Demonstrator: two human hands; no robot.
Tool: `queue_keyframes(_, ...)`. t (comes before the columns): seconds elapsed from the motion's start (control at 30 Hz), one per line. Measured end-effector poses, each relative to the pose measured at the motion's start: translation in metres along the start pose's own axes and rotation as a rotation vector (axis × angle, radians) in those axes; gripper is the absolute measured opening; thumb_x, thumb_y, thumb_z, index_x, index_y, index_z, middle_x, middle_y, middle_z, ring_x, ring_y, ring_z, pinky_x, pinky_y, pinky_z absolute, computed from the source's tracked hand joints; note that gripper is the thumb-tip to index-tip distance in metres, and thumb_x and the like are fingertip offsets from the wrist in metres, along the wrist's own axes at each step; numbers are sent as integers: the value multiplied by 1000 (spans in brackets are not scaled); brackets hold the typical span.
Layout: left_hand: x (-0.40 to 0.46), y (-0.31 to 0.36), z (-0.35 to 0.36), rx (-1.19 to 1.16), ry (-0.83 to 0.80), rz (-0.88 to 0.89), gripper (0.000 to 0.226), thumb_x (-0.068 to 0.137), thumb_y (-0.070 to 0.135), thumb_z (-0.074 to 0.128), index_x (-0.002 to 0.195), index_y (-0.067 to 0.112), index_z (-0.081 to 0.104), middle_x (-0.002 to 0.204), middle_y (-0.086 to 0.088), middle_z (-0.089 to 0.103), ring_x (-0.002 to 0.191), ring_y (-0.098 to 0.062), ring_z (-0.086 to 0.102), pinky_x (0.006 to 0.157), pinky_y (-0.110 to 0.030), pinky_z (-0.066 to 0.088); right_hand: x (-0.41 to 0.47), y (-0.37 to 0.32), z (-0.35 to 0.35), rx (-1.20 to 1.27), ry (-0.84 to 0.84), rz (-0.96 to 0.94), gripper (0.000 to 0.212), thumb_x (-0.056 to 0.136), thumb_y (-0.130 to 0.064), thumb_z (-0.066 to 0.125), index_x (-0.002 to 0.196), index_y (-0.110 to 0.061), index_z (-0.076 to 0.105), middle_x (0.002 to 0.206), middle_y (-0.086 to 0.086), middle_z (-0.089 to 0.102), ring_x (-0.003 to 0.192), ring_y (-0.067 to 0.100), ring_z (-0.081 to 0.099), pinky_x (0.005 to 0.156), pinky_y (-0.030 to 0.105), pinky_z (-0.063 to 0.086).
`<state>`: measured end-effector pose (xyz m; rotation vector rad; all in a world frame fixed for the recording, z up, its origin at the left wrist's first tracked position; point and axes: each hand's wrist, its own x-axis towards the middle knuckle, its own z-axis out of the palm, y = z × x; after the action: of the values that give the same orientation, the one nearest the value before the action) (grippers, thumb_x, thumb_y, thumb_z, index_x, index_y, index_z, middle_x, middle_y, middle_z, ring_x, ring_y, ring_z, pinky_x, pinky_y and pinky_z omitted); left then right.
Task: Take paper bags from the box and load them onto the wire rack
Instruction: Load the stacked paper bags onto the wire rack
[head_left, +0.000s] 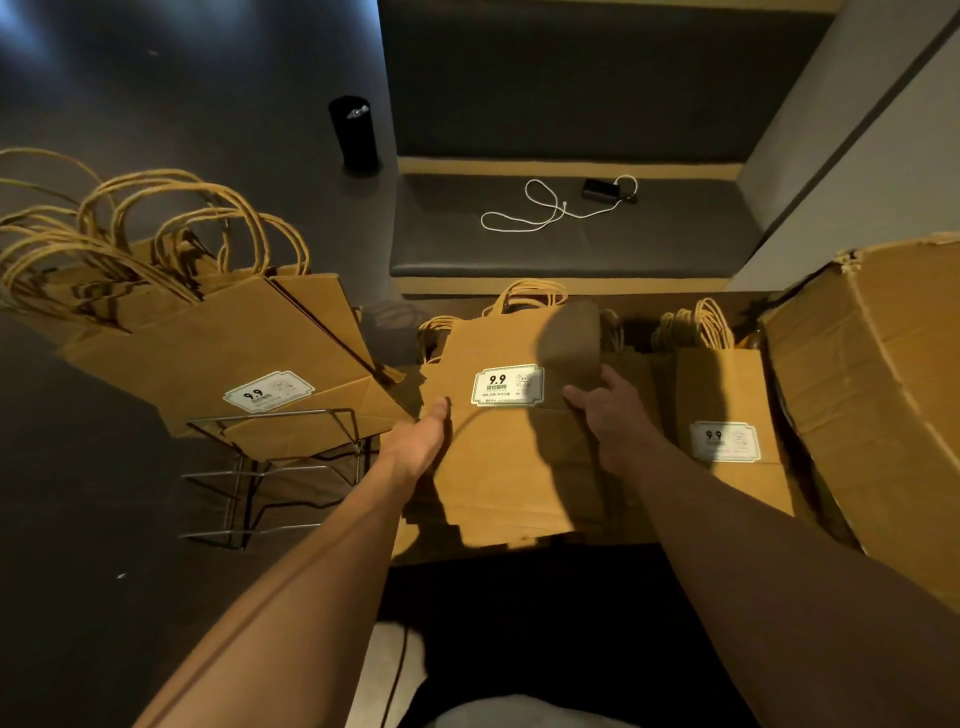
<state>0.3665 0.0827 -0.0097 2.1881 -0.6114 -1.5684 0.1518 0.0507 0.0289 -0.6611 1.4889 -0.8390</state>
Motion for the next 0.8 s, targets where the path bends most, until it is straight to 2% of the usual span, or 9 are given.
queue_keyframes(0.1, 3, 1, 0, -105, -50, -65, 112, 54, 93, 50, 135, 15, 52, 129, -11, 61, 114, -35, 59, 103, -51, 44, -7, -8, -11, 45, -63, -1, 29, 97, -6, 52, 123, -21, 54, 103, 10, 68, 84, 27, 67, 59, 35, 54)
queue_keyframes(0.17, 3, 3, -1, -183, -123, -107, 115, 47, 89, 63, 136, 17, 51, 125, -10, 64, 108, -35, 64, 97, -49, 50, -9, -12, -19, 63, -82, -5, 30, 98, -5, 50, 123, -20, 54, 101, 10, 67, 84, 27, 66, 61, 37, 54)
queue_keyframes(0.23, -7, 7, -1, -301, -196, -71, 80, 71, 62, 76, 132, 14, 52, 116, -13, 70, 96, -32, 71, 82, -43, 57, -9, -15, -27, 34, -97, 1, 31, 98, -7, 50, 126, -20, 54, 106, 11, 67, 91, 30, 65, 68, 41, 55)
queue_keyframes(0.3, -12, 9, 1, -385, -246, 43, 38, 91, 24, 69, 125, 14, 56, 112, -14, 72, 90, -28, 73, 72, -39, 59, -8, -15, -35, -25, -88, 10, 33, 97, -10, 52, 129, -19, 54, 112, 14, 66, 98, 33, 64, 74, 43, 55)
queue_keyframes(0.43, -24, 15, 8, -525, -358, 248, 29, 94, -3, 57, 112, 20, 58, 94, -9, 74, 80, -24, 72, 70, -41, 62, -9, -18, -43, -41, -41, 25, 29, 93, -14, 57, 122, -16, 59, 110, 17, 68, 95, 35, 66, 77, 46, 56)
queue_keyframes(0.57, -34, 33, 5, -526, -351, 374, 37, 85, -8, 66, 111, 16, 57, 90, -8, 73, 77, -24, 73, 65, -40, 61, -11, -20, -53, -2, -2, -16, 49, 87, -20, 70, 132, -17, 49, 115, 9, 63, 93, 29, 64, 66, 39, 54)
queue_keyframes(0.63, -38, 40, 0, -470, -327, 427, 42, 80, -6, 72, 114, 15, 59, 95, -6, 74, 86, -24, 72, 72, -40, 59, -8, -22, -57, -6, 78, -60, 60, 85, -15, 72, 138, -18, 43, 118, 6, 57, 91, 23, 60, 61, 34, 51)
queue_keyframes(0.73, -39, 47, -10, -483, -283, 471, 37, 81, 2, 74, 113, 17, 64, 95, -3, 76, 90, -23, 72, 69, -32, 58, -11, -29, -51, 116, 13, -17, 40, 90, -10, 65, 128, -10, 54, 107, 11, 66, 86, 26, 66, 53, 32, 55)
queue_keyframes(0.8, -41, 50, -16, -556, -301, 448, 23, 92, 20, 66, 115, 18, 65, 100, -2, 77, 89, -19, 73, 69, -31, 58, -12, -32, -49, 235, -46, 20, 29, 93, -9, 60, 122, -9, 59, 106, 16, 70, 92, 33, 68, 60, 39, 57)
